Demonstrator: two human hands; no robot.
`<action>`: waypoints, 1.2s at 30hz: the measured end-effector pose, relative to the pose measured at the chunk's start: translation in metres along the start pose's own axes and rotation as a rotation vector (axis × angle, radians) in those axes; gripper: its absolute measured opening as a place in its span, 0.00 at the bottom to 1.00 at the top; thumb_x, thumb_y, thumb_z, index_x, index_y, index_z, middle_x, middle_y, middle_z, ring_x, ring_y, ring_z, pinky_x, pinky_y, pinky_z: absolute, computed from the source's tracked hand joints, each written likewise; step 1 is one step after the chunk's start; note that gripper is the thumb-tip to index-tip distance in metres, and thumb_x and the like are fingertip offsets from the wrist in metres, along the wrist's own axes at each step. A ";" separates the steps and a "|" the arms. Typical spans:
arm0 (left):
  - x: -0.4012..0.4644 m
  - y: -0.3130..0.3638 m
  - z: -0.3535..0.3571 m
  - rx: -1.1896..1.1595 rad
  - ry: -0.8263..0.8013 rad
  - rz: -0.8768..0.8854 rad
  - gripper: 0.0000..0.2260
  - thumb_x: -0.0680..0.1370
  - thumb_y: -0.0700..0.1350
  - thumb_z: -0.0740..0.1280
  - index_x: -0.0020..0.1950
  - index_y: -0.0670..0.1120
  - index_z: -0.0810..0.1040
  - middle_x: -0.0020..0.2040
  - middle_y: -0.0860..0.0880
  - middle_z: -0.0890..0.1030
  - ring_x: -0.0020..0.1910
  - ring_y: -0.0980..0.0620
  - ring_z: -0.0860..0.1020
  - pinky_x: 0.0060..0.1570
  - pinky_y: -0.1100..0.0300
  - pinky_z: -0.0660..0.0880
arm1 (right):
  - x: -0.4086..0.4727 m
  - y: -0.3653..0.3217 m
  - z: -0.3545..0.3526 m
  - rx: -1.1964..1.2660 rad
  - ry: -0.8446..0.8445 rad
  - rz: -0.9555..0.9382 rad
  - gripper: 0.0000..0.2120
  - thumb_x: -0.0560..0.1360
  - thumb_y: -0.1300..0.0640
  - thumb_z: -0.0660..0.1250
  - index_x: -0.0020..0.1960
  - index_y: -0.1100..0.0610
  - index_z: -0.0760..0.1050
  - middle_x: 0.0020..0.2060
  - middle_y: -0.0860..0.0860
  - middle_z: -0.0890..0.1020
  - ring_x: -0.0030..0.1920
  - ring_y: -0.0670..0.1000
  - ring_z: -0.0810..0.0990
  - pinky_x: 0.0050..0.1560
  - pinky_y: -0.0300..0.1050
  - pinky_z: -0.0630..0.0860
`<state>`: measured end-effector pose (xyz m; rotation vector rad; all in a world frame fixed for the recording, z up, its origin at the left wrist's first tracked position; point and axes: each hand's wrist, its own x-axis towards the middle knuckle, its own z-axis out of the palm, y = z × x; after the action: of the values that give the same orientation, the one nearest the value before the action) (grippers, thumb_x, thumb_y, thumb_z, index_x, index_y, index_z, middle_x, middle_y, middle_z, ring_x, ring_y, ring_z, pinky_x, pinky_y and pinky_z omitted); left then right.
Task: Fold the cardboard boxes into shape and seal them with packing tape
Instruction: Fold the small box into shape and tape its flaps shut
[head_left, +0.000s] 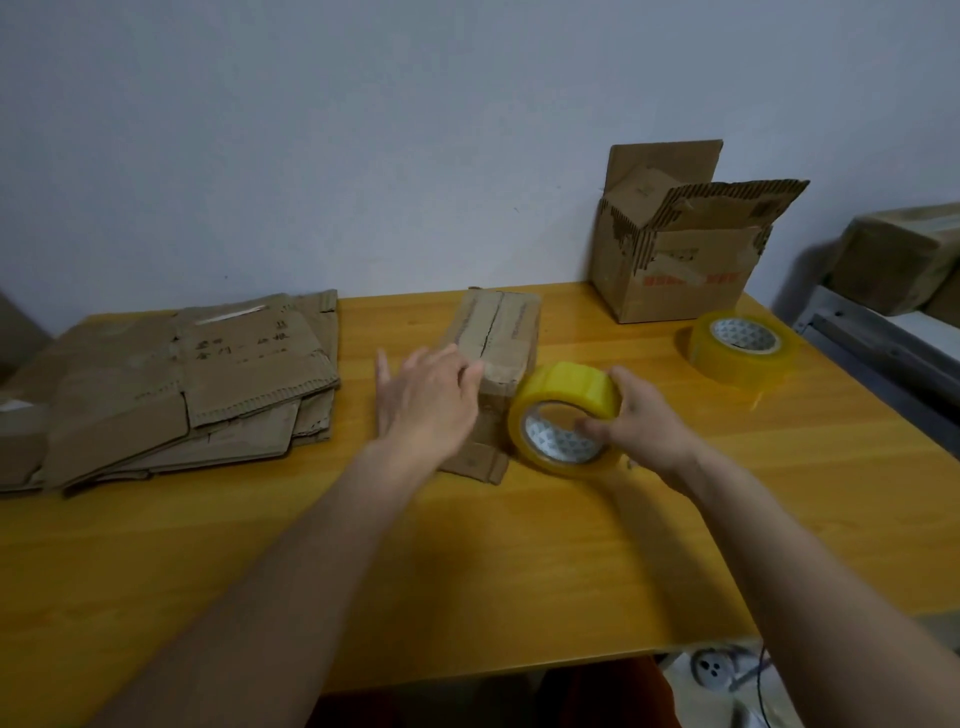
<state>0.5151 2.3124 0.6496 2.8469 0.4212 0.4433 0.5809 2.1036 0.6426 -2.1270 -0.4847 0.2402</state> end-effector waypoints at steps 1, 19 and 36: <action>0.010 -0.001 -0.006 0.056 -0.031 -0.023 0.23 0.81 0.61 0.45 0.55 0.54 0.78 0.63 0.52 0.78 0.68 0.48 0.70 0.73 0.39 0.43 | -0.004 -0.004 0.001 0.049 -0.104 0.021 0.26 0.68 0.54 0.76 0.61 0.58 0.69 0.53 0.52 0.77 0.54 0.52 0.76 0.49 0.42 0.76; 0.060 0.000 -0.005 0.241 -0.143 0.131 0.33 0.73 0.69 0.59 0.67 0.48 0.74 0.70 0.48 0.68 0.71 0.47 0.62 0.74 0.46 0.47 | -0.025 -0.034 0.033 0.429 -0.385 0.139 0.13 0.80 0.49 0.58 0.52 0.57 0.76 0.48 0.55 0.82 0.47 0.51 0.83 0.48 0.44 0.81; 0.040 -0.011 0.023 -0.155 0.005 0.043 0.37 0.58 0.69 0.73 0.62 0.56 0.70 0.69 0.52 0.70 0.71 0.48 0.61 0.72 0.38 0.44 | 0.017 0.052 -0.020 -0.819 -0.085 0.225 0.17 0.77 0.65 0.64 0.64 0.57 0.75 0.63 0.57 0.74 0.62 0.57 0.74 0.56 0.45 0.71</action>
<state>0.5560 2.3309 0.6361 2.7093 0.3119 0.4693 0.6160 2.0697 0.6114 -2.9893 -0.4324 0.2915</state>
